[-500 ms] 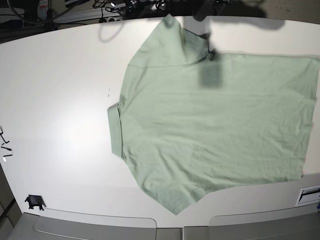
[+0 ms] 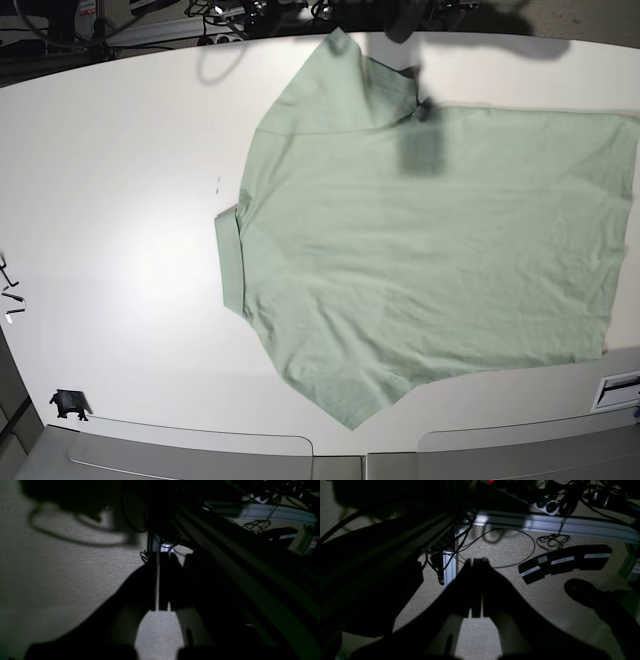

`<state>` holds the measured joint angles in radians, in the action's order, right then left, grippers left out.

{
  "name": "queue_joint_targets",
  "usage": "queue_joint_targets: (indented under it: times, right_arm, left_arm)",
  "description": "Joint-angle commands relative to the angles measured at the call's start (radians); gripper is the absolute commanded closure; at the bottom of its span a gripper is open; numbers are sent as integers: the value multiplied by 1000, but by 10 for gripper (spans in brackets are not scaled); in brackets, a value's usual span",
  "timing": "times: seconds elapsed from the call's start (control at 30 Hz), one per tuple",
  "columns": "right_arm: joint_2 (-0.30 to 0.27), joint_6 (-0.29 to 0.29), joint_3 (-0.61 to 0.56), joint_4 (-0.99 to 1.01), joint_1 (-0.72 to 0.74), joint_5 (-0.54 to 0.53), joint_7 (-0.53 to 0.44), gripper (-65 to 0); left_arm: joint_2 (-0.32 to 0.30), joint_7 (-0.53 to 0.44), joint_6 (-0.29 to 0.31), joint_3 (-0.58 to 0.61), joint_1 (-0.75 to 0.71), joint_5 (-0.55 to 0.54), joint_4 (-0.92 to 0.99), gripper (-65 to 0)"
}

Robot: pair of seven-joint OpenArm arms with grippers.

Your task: Fold the T-shirt properly

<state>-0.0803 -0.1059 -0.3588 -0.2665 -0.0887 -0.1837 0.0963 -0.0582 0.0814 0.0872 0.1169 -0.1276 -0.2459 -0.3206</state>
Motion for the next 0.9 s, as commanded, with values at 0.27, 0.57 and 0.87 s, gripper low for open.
queue_joint_targets:
  times: [0.27, 0.57, 0.87]
  right_arm:
    - [-3, -5, -1, -6, 0, -3, -10, 0]
    - [-3, -5, -1, -6, -3, -3, -10, 0]
    - [-13, -4, -1, -10, -43, -3, -21, 0]
  left_arm:
    - [2, -4, 8, 0, -6, -5, -6, 0]
    - [-1, -6, 7, 0, -17, -5, -7, 0]
    - [-32, -68, 7, 0, -129, -5, -97, 0]
